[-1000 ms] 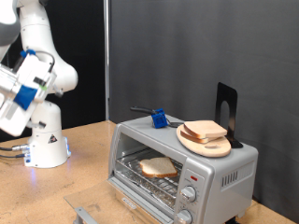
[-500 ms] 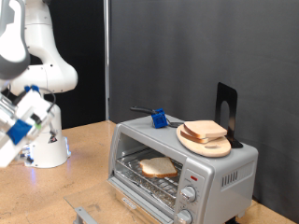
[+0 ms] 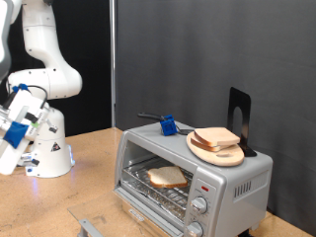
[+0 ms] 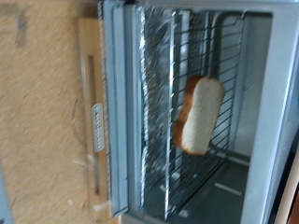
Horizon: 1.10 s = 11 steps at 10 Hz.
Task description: Make a piece of toast with the oven
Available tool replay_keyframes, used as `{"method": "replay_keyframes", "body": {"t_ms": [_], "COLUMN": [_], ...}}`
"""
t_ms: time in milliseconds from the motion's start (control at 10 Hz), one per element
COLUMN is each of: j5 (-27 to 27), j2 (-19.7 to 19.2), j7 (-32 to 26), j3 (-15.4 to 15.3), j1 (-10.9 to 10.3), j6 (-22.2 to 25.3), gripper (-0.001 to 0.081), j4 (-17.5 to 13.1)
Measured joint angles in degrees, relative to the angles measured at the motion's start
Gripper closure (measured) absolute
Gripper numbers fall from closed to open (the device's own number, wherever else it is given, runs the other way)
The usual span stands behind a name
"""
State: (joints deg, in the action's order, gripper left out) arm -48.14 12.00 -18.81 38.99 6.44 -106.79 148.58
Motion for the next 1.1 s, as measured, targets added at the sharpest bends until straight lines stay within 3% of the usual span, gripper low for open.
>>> {"method": "replay_keyframes", "body": {"t_ms": [300,600,900,1100], "j5": [-4.4,-7.0,-11.5,-14.8], "j2": [-4.1,-12.7,-20.5,-23.4], "j7": [-0.7,-3.3,-14.7,-22.0], "j3": [-0.7,-2.7,-5.2,-5.5], "j1": [-1.1,-2.8,-2.9,-2.8], "j6": [-6.4,-6.2,-6.9,-7.1], "gripper": [0.0005,0.0005,0.0005,0.0005], "j4": [-0.2,-2.9,-4.2,-4.2]}}
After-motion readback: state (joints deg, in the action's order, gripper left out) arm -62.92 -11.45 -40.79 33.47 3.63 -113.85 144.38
